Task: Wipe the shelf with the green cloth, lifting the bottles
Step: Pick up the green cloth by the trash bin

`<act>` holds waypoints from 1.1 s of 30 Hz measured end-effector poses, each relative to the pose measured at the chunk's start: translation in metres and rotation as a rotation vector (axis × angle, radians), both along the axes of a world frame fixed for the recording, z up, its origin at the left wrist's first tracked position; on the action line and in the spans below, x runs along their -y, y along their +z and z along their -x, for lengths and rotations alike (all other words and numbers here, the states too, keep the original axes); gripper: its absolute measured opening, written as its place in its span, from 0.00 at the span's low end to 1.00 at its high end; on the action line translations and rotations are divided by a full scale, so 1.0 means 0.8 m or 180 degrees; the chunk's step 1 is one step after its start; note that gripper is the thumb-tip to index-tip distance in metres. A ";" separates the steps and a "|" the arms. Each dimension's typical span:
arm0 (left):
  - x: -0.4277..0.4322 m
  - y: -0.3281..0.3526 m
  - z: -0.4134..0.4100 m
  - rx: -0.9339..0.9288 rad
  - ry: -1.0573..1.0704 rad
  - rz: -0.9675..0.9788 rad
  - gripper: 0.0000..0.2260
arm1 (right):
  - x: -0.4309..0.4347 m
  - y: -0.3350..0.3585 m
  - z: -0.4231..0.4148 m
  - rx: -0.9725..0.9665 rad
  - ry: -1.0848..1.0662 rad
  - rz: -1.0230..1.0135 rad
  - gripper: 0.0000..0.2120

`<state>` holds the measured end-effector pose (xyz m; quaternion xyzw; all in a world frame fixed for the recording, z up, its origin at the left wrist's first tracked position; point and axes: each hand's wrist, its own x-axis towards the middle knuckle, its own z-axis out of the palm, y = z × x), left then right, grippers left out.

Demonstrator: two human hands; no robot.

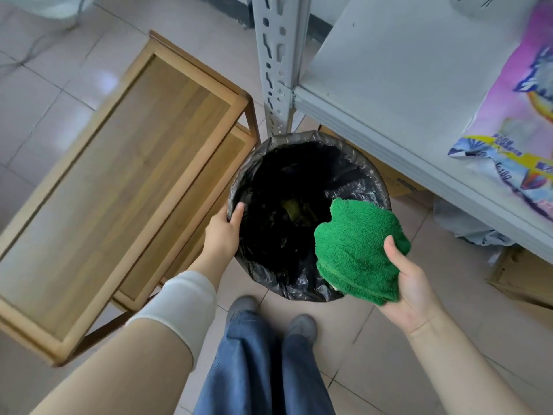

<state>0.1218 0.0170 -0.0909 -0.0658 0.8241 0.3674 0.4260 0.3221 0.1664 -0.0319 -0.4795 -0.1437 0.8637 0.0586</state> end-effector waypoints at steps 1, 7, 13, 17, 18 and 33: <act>0.007 0.016 -0.003 0.0013 -0.0037 -0.0004 0.35 | 0.003 0.020 -0.002 -0.0105 0.0048 0.0006 0.23; 0.047 0.174 -0.031 -0.0179 -0.0320 0.0278 0.24 | 0.034 0.189 -0.014 -0.0420 0.0122 -0.0247 0.28; 0.100 0.325 -0.036 -0.0340 -0.0442 0.0271 0.21 | 0.085 0.342 -0.029 -0.0370 0.0065 -0.0226 0.28; 0.107 0.436 -0.023 -0.0485 -0.0754 0.0047 0.24 | 0.121 0.446 -0.031 -0.0460 -0.0014 -0.0410 0.27; 0.105 0.467 -0.019 -0.0538 -0.0856 -0.0009 0.24 | 0.127 0.474 -0.031 -0.0513 -0.0111 -0.0506 0.30; -0.001 0.720 0.026 -0.1271 -0.1918 -0.0582 0.24 | 0.092 0.780 -0.008 -0.1316 -0.0493 -0.1734 0.19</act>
